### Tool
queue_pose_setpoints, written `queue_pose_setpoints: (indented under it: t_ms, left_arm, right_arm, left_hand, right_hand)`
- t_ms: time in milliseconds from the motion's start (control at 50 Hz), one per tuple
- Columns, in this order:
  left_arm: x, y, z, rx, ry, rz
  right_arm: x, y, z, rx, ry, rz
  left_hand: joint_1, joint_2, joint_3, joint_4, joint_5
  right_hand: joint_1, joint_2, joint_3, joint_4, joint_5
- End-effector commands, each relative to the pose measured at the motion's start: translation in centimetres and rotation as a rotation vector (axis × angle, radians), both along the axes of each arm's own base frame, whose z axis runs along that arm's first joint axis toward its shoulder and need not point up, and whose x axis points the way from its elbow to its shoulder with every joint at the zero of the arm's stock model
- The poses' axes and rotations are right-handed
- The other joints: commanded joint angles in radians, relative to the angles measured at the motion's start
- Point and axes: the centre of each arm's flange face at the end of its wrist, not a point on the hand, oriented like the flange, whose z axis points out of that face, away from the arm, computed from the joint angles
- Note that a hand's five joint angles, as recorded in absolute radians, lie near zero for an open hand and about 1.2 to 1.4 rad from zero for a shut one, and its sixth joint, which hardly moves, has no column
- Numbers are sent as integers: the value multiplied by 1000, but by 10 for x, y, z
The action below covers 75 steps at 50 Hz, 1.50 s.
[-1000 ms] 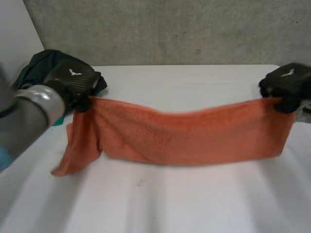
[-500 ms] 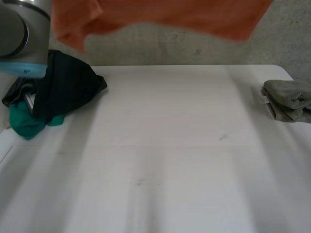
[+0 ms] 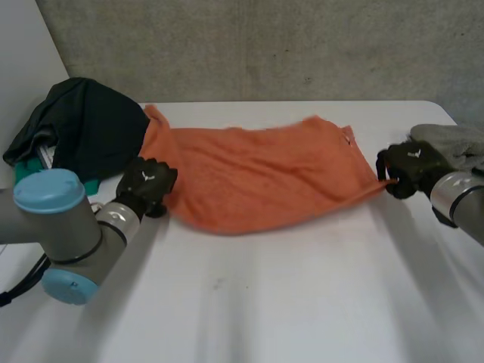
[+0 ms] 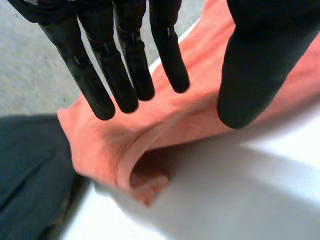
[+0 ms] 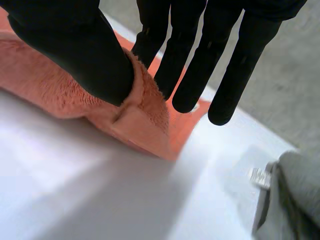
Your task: Fold the laundry.
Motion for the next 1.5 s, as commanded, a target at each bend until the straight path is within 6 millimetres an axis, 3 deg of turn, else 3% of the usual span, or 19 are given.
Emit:
queue_pose_setpoints:
  t_ms: [20, 220, 360, 500, 680, 940, 1120, 1320, 1380, 1500]
  left_arm:
    - [6, -7, 6, -37, -6, 72]
    - [31, -21, 10, 9, 82, 204]
    - [51, -32, 24, 51, 196, 238]
    - [67, -47, 20, 139, 253, 223]
    - [47, -46, -1, 279, 258, 125]
    - [18, -59, -12, 218, 233, 112]
    - [3, -73, -11, 185, 240, 117]
    - [10, -87, -17, 139, 181, 188]
    - [14, -83, -10, 111, 114, 191]
    - [22, -50, 17, 75, -90, 169]
  right_arm:
    - [-3, 3, -5, 16, 1, -24]
    - [-24, -8, 1, -10, 13, -91]
    - [-37, -18, 3, -25, 26, -137]
    - [-35, -16, 0, -19, 27, -125]
    - [-29, -13, -4, -7, 31, -114]
    - [-34, -15, -6, -6, 41, -119]
    - [-36, -15, -7, -4, 44, -124]
    - [-34, -14, -7, -3, 55, -114]
    - [-32, -12, -7, -3, 74, -103]
    - [-24, 2, -3, 32, 166, -45]
  left_hand:
    - [-85, -114, -126, -120, -121]
    - [-217, -246, -258, -253, -253]
    - [-199, -228, -241, -235, -236]
    - [-76, -105, -117, -112, -112]
    - [-161, -190, -202, -197, -197]
    - [-176, -205, -217, -212, -212]
    - [9, -20, -33, -27, -28]
    - [311, 282, 270, 275, 275]
    - [566, 538, 525, 531, 530]
    - [634, 605, 593, 598, 598]
  right_hand:
    - [278, 221, 206, 196, 196]
    - [278, 221, 206, 196, 196]
    - [278, 221, 206, 196, 196]
    - [278, 221, 206, 196, 196]
    - [278, 221, 206, 196, 196]
    - [278, 221, 206, 196, 196]
    - [278, 221, 206, 196, 196]
    - [278, 221, 206, 196, 196]
    - [278, 221, 206, 196, 196]
    - [278, 221, 206, 196, 196]
